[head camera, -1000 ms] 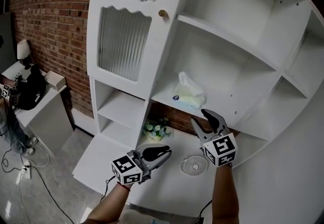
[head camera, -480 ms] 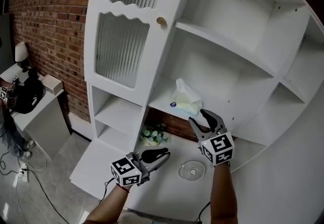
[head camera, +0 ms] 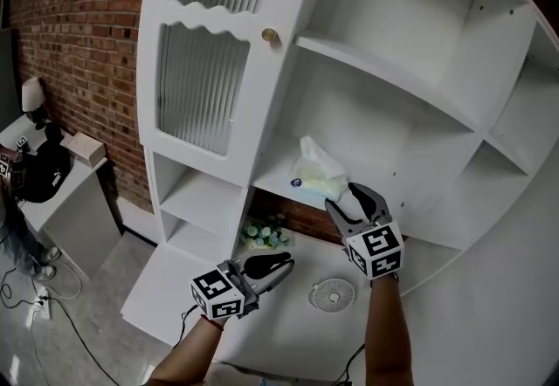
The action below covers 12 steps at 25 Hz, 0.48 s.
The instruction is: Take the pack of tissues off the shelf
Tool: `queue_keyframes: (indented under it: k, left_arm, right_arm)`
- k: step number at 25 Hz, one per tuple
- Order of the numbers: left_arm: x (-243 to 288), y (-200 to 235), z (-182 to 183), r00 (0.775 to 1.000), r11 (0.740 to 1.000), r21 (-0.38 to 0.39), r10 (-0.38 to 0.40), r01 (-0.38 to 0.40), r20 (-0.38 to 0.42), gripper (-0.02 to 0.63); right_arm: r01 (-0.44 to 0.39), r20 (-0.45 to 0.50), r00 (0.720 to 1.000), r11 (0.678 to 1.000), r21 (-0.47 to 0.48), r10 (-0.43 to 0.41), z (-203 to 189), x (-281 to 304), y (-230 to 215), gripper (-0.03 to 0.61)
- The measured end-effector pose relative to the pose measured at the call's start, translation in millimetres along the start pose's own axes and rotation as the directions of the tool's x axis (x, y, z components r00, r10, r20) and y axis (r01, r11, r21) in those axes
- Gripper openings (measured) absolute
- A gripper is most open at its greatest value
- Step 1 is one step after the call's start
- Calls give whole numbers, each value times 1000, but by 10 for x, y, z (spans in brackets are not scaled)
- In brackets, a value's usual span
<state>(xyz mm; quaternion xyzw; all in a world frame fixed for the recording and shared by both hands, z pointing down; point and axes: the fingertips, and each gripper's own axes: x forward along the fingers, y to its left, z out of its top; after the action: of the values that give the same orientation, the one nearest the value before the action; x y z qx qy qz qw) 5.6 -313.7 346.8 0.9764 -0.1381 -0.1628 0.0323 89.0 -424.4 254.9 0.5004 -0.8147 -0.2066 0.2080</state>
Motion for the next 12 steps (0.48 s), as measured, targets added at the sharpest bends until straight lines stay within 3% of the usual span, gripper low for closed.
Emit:
queue_keyframes:
  k: [12]
  left_arm:
    - [32, 135, 30, 1000, 1000, -6, -10, 10, 1, 60]
  right_arm:
    - [7, -18, 1000, 1000, 29, -7, -14, 194, -110, 270]
